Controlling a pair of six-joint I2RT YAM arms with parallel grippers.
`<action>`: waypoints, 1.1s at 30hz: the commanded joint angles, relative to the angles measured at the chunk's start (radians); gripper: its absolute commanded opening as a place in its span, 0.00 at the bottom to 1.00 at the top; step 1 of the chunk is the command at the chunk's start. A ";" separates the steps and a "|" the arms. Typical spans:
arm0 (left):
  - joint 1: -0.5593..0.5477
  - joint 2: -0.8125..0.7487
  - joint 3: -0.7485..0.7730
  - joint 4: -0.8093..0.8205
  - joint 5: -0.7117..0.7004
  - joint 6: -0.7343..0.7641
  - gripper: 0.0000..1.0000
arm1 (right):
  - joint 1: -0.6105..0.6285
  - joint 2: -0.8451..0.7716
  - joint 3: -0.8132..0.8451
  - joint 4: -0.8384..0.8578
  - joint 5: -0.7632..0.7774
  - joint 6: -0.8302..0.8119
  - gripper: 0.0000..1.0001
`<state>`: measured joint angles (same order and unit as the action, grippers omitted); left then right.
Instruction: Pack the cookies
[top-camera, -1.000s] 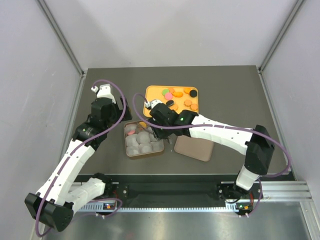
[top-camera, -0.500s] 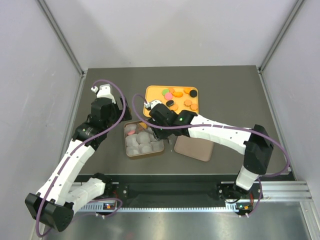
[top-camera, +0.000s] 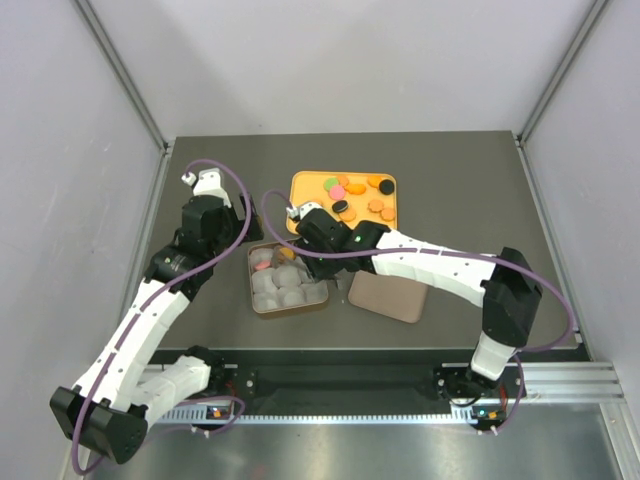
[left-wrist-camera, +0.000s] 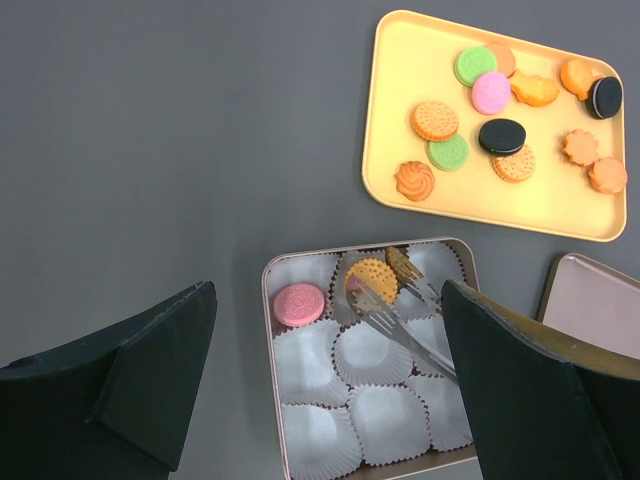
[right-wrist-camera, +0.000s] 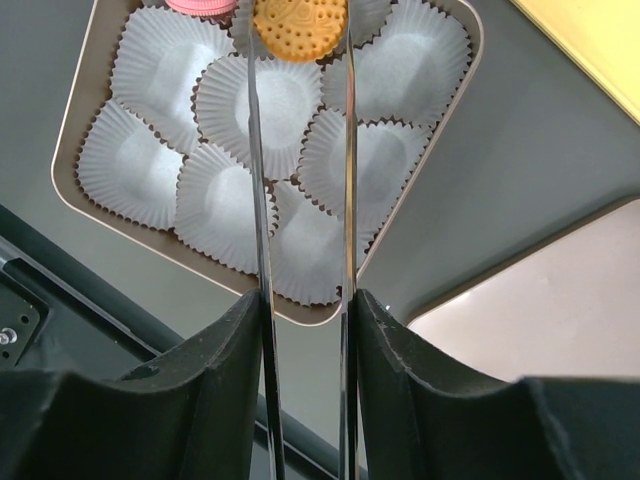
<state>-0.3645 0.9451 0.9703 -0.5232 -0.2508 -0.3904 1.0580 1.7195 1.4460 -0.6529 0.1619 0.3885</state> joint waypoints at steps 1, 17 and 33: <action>0.006 -0.023 -0.002 0.051 0.005 0.012 0.99 | 0.017 0.006 0.062 0.033 0.019 0.009 0.38; 0.006 -0.025 -0.002 0.051 0.005 0.012 0.99 | 0.016 -0.014 0.077 0.032 0.027 0.009 0.45; 0.007 -0.052 0.001 0.055 -0.018 0.010 0.99 | 0.017 -0.096 0.054 0.007 0.019 0.007 0.48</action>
<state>-0.3626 0.9279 0.9703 -0.5232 -0.2520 -0.3904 1.0584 1.7126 1.4738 -0.6567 0.1650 0.3901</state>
